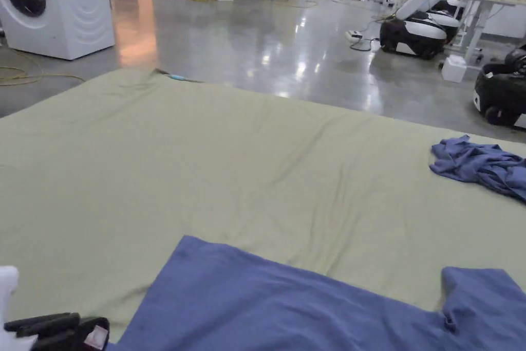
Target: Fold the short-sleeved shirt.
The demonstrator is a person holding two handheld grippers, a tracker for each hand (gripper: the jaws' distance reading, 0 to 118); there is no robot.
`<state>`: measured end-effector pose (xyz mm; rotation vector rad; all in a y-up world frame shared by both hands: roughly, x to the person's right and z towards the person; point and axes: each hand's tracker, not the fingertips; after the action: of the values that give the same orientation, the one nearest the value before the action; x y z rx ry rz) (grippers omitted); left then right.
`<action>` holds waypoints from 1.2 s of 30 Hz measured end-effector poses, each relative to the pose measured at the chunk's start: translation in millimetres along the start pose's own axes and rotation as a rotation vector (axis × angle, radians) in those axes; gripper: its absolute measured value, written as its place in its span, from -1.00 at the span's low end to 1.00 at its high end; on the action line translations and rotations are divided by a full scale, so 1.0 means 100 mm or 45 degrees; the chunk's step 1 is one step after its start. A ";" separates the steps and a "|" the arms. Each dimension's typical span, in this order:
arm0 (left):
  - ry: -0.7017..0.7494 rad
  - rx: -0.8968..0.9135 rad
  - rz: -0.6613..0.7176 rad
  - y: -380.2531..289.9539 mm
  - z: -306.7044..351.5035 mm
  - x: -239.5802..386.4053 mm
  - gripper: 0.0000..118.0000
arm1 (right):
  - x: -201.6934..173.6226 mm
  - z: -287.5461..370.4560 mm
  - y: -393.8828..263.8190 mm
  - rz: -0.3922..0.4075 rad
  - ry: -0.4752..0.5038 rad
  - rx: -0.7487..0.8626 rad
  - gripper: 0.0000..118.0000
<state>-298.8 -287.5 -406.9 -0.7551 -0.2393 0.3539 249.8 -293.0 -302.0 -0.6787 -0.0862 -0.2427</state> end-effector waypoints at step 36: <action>0.122 -0.445 -0.210 1.09 -2.34 -0.26 -0.93 | 0.72 -2.46 1.44 0.082 -0.214 -0.453 0.70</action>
<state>-268.4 -370.6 -651.3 -1.0861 -0.2750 0.1183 355.6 -354.6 -569.6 -1.0543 -0.1846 -0.1388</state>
